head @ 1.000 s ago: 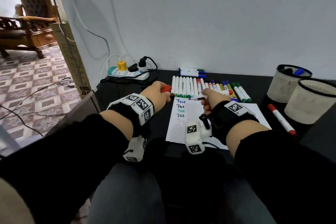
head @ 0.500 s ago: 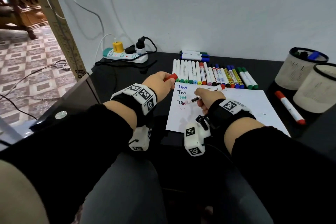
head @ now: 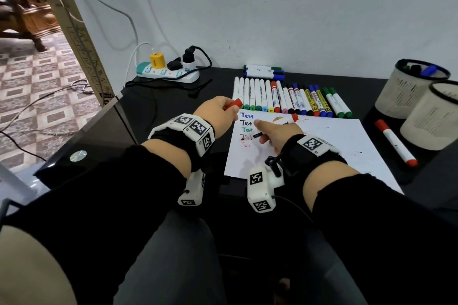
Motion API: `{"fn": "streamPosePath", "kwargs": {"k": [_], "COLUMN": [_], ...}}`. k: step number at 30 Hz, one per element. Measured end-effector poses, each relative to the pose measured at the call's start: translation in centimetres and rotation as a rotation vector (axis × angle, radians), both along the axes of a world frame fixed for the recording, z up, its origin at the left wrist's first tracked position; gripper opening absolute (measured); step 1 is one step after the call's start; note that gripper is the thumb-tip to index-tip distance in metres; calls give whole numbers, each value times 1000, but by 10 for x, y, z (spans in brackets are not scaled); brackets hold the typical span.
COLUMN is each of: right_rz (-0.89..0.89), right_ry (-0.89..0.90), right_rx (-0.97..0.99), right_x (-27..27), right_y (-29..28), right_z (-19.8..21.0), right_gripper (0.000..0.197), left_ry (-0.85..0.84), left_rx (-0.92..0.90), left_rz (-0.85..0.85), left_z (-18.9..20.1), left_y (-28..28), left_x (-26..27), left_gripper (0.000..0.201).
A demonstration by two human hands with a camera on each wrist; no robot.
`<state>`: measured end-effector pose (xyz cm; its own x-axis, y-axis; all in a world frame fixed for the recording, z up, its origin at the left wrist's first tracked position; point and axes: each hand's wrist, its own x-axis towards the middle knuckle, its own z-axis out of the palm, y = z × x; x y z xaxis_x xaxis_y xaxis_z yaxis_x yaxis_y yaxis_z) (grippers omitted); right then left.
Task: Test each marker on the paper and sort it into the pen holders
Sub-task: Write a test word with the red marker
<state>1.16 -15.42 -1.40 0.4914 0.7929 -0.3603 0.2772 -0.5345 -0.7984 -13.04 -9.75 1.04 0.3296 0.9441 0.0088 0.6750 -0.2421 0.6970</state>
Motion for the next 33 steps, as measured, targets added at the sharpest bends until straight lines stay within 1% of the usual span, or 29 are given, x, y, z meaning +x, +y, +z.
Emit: {"fn": "streamPosePath", "kwargs": {"k": [3, 8, 14, 17, 19, 25, 30, 33], "right_rz": [49, 82, -4, -27, -8, 46, -14, -21], "right_ry": [-41, -75, -58, -43, -57, -61, -41, -43], "right_rx": [-11, -54, -29, 12, 22, 21, 61, 51], "right_x": [0, -3, 0, 0, 0, -4, -3, -4], "right_y": [0, 3, 4, 3, 3, 0, -2, -1], "right_z": [2, 6, 1, -2, -3, -1, -2, -2], "right_gripper": [44, 44, 33, 37, 41, 39, 40, 38], "left_ry": [9, -9, -20, -14, -14, -12, -4, -9], "left_rx": [-2, -24, -21, -21, -21, -22, -32, -38], "left_rz": [-12, 4, -2, -3, -1, 4, 0, 1], "left_z": [-2, -3, -5, -5, -4, -4, -4, -4], "left_y": [0, 3, 2, 2, 2, 1, 1, 1], "left_x": [3, 2, 3, 3, 3, 3, 4, 4], "left_gripper": [29, 30, 29, 29, 30, 29, 29, 29]}}
